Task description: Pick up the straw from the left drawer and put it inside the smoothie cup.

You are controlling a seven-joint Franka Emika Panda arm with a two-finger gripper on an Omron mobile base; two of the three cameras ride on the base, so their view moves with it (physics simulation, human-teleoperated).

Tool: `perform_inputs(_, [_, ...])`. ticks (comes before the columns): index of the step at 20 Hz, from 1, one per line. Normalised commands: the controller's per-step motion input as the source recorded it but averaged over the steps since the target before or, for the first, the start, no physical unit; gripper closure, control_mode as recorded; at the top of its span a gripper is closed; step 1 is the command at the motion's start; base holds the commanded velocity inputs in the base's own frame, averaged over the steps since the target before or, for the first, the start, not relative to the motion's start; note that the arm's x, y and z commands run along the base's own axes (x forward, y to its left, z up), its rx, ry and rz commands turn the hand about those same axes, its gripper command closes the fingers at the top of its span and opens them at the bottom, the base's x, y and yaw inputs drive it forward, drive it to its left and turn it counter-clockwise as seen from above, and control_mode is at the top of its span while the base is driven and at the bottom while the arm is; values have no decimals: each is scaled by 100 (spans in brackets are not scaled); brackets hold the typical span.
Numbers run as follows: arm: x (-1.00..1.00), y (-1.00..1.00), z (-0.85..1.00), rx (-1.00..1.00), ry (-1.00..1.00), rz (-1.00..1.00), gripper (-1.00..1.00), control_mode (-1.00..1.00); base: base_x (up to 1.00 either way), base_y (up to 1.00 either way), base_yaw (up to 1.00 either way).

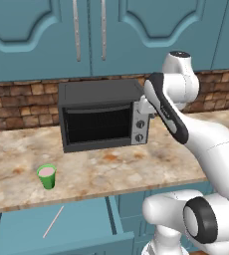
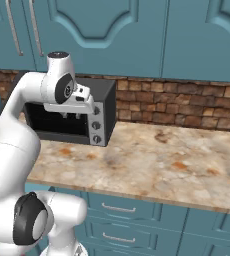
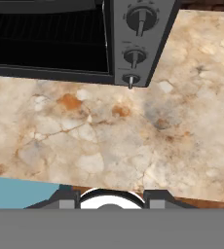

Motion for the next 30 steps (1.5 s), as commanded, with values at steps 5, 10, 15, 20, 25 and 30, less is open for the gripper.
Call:
perform_inputs(5, [-34,0,-10,0,-3,0,-100,-100,0,0,0])
perform_inputs(10, [-54,0,-23,0,-4,0,-100,-100,0,0,0])
perform_inputs(15, [-49,0,-22,0,-6,0,-100,-100,0,0,0])
perform_inputs(20, [-27,0,-25,0,0,0,-100,-100,0,0,0])
perform_inputs(25, [-5,0,-22,0,0,0,-100,-100,0,0,0])
perform_inputs(30, [0,0,-21,0,2,0,-100,-100,0,0,0])
